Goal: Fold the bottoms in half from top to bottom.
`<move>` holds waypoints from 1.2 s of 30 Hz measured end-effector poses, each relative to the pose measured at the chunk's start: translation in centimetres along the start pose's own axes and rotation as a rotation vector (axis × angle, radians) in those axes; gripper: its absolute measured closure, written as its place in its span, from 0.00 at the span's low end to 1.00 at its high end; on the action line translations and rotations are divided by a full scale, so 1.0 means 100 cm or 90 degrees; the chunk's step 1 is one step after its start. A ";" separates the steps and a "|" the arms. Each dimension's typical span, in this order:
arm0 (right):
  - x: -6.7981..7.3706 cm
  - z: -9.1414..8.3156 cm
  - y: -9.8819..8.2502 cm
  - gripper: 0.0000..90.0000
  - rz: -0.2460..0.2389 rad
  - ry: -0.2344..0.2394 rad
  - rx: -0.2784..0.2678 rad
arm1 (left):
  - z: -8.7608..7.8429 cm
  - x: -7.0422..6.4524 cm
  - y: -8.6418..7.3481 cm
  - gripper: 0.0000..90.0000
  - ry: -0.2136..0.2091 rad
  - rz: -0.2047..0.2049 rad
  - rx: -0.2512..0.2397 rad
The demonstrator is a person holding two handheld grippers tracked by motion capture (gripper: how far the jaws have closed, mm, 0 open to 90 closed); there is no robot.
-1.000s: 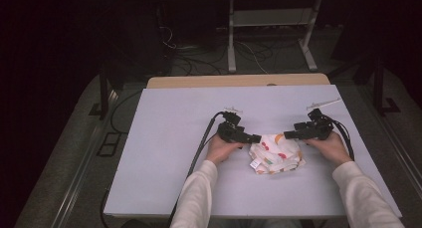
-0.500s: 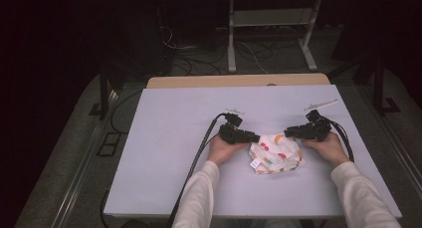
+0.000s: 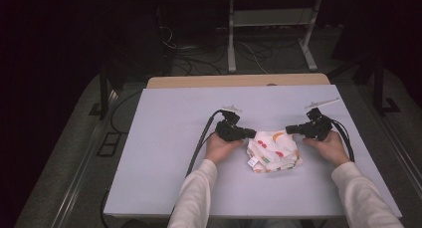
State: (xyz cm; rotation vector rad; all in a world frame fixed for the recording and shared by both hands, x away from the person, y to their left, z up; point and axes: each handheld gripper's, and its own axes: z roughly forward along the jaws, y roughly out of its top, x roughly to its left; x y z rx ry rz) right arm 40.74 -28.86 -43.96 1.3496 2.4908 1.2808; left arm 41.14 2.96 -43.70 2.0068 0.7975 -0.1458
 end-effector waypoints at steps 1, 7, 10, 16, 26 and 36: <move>0.002 0.000 0.002 0.97 -0.001 -0.001 -0.004 | -0.003 0.001 0.001 0.92 0.001 0.003 0.001; 0.014 0.007 0.015 0.97 -0.003 -0.002 -0.010 | -0.020 0.006 0.003 0.92 0.018 0.010 0.000; 0.018 0.014 0.019 0.97 0.002 0.000 -0.003 | -0.026 0.012 0.003 0.92 0.026 0.009 0.006; 0.026 0.028 0.026 0.97 0.018 -0.007 -0.001 | -0.035 0.027 0.002 0.92 0.043 -0.002 0.002; 0.032 0.040 0.036 0.97 0.038 -0.019 -0.010 | -0.038 0.049 0.004 0.92 0.055 -0.014 0.012; 0.034 0.052 0.040 0.97 0.048 -0.020 -0.021 | -0.040 0.068 0.009 0.92 0.061 -0.009 0.026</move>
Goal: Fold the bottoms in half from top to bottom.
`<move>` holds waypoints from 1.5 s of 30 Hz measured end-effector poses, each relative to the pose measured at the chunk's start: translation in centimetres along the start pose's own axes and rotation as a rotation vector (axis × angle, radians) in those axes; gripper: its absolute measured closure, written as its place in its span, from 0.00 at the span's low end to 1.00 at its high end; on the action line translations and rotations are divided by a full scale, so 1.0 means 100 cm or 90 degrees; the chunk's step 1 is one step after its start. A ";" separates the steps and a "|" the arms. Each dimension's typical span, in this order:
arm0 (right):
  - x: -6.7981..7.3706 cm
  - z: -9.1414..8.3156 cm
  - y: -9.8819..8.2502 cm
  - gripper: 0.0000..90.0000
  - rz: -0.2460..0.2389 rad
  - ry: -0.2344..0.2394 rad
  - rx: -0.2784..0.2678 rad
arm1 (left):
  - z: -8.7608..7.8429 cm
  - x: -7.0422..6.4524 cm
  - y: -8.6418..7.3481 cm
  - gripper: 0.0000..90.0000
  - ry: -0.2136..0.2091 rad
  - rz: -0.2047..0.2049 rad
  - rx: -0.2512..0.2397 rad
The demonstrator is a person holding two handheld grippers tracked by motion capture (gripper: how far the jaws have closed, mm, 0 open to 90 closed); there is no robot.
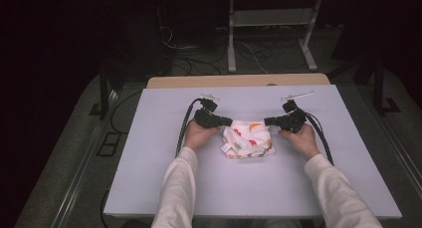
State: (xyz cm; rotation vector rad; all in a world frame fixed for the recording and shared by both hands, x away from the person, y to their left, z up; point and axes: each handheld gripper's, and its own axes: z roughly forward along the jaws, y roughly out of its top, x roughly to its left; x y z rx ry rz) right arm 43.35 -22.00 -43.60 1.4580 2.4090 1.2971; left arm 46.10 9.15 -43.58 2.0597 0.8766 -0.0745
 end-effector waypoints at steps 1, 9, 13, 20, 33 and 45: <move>0.000 0.001 0.000 0.97 0.003 0.001 -0.002 | 0.000 0.002 0.000 0.92 0.000 -0.001 0.001; -0.003 0.008 0.002 0.97 0.013 -0.009 -0.018 | 0.005 0.008 0.004 0.92 0.004 0.010 -0.005; -0.006 0.010 0.002 0.97 0.013 -0.010 -0.029 | 0.005 0.009 0.005 0.92 0.013 0.007 -0.016; -0.007 0.015 0.007 0.97 0.013 -0.018 -0.049 | 0.001 0.011 0.010 0.92 0.026 0.013 -0.019; -0.009 0.019 0.006 0.76 0.040 -0.017 -0.080 | -0.001 0.014 0.011 0.60 0.075 -0.021 -0.036; -0.014 0.010 0.007 0.13 0.012 -0.002 -0.085 | -0.007 0.012 0.007 0.07 0.071 -0.039 -0.040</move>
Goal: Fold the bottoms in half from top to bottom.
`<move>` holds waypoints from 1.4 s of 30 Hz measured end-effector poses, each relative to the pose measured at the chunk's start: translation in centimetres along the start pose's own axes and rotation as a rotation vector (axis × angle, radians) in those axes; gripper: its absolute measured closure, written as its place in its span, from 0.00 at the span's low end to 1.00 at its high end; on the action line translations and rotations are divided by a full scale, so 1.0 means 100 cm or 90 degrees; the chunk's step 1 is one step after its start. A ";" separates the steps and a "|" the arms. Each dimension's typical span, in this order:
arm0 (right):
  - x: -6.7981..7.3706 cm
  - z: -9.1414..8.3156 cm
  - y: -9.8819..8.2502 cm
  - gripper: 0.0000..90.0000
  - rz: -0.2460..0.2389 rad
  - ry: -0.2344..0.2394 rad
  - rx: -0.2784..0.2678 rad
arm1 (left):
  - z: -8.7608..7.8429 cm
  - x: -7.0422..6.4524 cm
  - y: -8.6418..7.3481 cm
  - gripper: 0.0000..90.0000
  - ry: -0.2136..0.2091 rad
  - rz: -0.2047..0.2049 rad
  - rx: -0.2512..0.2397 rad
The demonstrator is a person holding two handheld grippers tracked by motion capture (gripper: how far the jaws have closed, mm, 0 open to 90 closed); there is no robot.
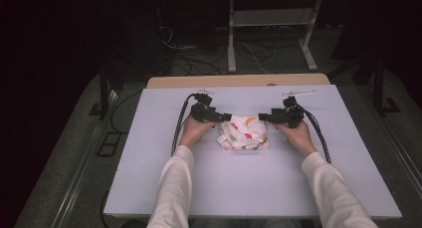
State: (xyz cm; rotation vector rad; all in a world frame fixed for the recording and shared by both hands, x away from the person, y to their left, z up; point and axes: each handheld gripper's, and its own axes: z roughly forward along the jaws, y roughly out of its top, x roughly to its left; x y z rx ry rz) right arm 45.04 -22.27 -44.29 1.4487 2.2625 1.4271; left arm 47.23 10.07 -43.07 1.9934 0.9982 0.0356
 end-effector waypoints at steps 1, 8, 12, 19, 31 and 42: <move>0.001 -0.002 0.001 0.13 -0.006 -0.009 0.001 | -0.001 0.000 0.000 0.04 -0.002 0.000 -0.001; 0.001 -0.015 0.005 0.00 -0.016 -0.013 0.005 | -0.006 -0.005 -0.001 0.00 0.006 0.025 -0.002; 0.000 -0.022 0.005 0.00 -0.021 -0.015 0.015 | -0.012 -0.007 -0.002 0.00 0.011 0.033 -0.005; 0.002 -0.036 0.004 0.00 -0.024 -0.010 0.012 | -0.029 -0.006 -0.007 0.00 0.029 0.037 -0.020; 0.008 -0.056 0.000 0.00 -0.033 -0.006 0.010 | -0.058 -0.001 -0.020 0.00 0.062 0.036 -0.043; 0.013 -0.073 -0.010 0.00 -0.035 -0.009 0.004 | -0.079 -0.010 -0.030 0.00 0.067 0.050 -0.058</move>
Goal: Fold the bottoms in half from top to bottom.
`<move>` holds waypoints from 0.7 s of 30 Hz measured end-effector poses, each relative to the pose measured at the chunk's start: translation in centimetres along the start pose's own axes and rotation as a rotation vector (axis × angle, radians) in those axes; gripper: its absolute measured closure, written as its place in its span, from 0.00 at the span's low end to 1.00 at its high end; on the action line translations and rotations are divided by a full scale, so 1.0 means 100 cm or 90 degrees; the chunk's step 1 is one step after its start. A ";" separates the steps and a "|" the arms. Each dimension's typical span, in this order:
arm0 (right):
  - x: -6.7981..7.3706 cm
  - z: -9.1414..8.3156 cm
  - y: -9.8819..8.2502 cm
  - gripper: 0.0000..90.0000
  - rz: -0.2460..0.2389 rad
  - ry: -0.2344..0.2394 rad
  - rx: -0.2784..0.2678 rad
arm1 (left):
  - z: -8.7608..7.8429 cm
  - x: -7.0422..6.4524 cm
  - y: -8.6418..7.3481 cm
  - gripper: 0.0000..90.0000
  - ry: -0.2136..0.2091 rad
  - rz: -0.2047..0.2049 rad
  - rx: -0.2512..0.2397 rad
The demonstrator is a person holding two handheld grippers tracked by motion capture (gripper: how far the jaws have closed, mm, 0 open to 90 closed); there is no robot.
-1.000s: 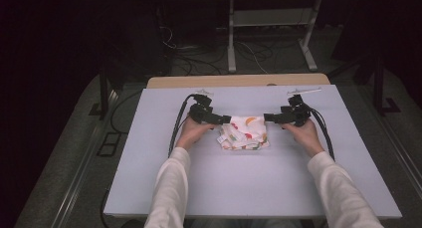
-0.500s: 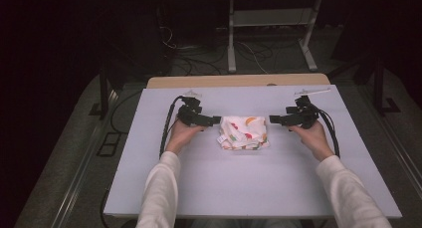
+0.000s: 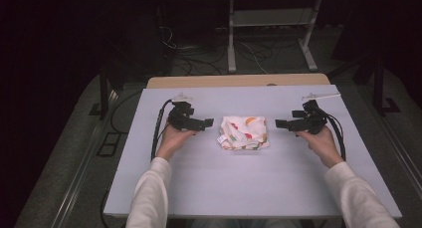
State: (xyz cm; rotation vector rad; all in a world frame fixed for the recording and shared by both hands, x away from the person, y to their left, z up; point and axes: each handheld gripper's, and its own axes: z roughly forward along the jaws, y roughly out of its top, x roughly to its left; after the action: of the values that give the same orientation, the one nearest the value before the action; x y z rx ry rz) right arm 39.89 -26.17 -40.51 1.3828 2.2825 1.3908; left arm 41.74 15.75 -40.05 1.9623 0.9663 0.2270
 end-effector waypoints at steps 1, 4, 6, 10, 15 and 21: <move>0.000 -0.001 -0.001 0.00 0.001 0.000 -0.001 | -0.002 -0.001 -0.001 0.00 -0.002 0.001 -0.003; 0.003 -0.006 -0.005 0.00 -0.001 0.001 -0.002 | -0.006 -0.004 -0.004 0.00 -0.002 0.003 -0.010; 0.004 -0.009 -0.007 0.00 0.000 0.003 -0.004 | -0.008 -0.007 -0.007 0.00 -0.007 0.009 -0.010; 0.010 -0.014 -0.011 0.00 -0.006 0.004 -0.006 | -0.014 -0.013 -0.012 0.00 -0.010 0.018 -0.012; 0.018 -0.021 -0.016 0.00 -0.013 0.004 -0.008 | -0.022 -0.022 -0.015 0.00 -0.012 0.033 -0.018; 0.026 -0.027 -0.025 0.00 -0.017 0.013 -0.017 | -0.031 -0.031 -0.023 0.00 -0.027 0.036 -0.018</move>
State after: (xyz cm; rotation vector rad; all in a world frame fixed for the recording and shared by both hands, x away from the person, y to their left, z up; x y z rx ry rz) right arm 35.39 -26.27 -40.03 1.3325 2.2776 1.4279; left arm 36.88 16.20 -39.43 1.9619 0.8763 0.2288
